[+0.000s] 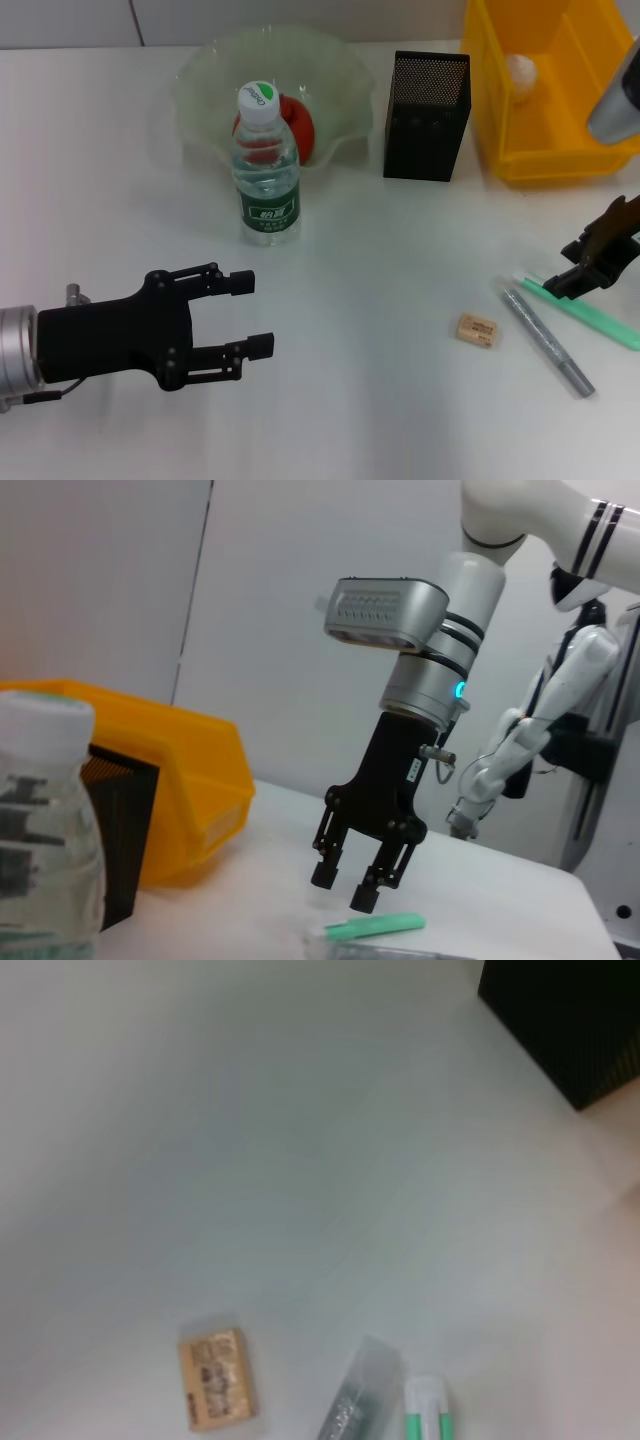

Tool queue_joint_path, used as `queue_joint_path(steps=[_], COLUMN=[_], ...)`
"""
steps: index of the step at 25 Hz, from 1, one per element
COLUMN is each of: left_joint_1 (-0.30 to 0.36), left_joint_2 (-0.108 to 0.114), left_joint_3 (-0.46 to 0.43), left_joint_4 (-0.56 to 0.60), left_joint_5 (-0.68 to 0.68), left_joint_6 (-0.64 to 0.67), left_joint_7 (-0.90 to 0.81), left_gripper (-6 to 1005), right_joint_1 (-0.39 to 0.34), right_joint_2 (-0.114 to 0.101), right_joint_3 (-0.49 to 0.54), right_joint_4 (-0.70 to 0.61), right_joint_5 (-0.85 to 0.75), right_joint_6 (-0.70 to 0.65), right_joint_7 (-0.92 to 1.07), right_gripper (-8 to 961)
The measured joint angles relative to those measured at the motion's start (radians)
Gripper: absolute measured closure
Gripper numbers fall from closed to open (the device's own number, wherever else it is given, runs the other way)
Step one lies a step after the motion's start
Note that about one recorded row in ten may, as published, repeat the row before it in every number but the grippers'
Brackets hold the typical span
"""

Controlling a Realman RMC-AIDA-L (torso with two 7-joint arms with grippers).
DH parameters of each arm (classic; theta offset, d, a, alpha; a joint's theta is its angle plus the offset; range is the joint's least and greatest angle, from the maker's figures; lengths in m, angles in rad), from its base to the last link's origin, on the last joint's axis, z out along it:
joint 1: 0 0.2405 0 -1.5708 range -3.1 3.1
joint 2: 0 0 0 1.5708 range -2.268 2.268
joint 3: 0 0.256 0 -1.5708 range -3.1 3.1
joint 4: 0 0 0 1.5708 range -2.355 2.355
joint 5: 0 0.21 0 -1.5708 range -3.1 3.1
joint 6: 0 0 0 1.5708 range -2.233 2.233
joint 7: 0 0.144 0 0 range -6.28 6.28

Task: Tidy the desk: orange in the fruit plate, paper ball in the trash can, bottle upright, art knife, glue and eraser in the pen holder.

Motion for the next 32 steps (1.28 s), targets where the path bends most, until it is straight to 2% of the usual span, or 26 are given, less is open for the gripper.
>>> queue_joint_path(steps=[4, 11, 32], left_joint_1=[0.000, 0.000, -0.003], left_joint_2=[-0.006, -0.008, -0.012], left_joint_3=[0.003, 0.001, -0.019], left_joint_4=[-0.002, -0.002, 0.005], left_joint_5=[0.001, 0.001, -0.002], left_joint_6=[-0.020, -0.027, -0.031], left_joint_7=[0.000, 0.000, 0.000], left_gripper=[233, 233, 233], right_joint_1=[0.002, 0.001, -0.003], right_joint_2=[0.002, 0.005, 0.010], right_joint_3=[-0.013, -0.036, -0.106], right_joint_4=[0.023, 0.026, 0.063], right_joint_5=[-0.001, 0.002, 0.026], right_joint_6=[0.014, 0.031, 0.070], right_joint_7=[0.001, 0.006, 0.023], right_gripper=[413, 553, 720])
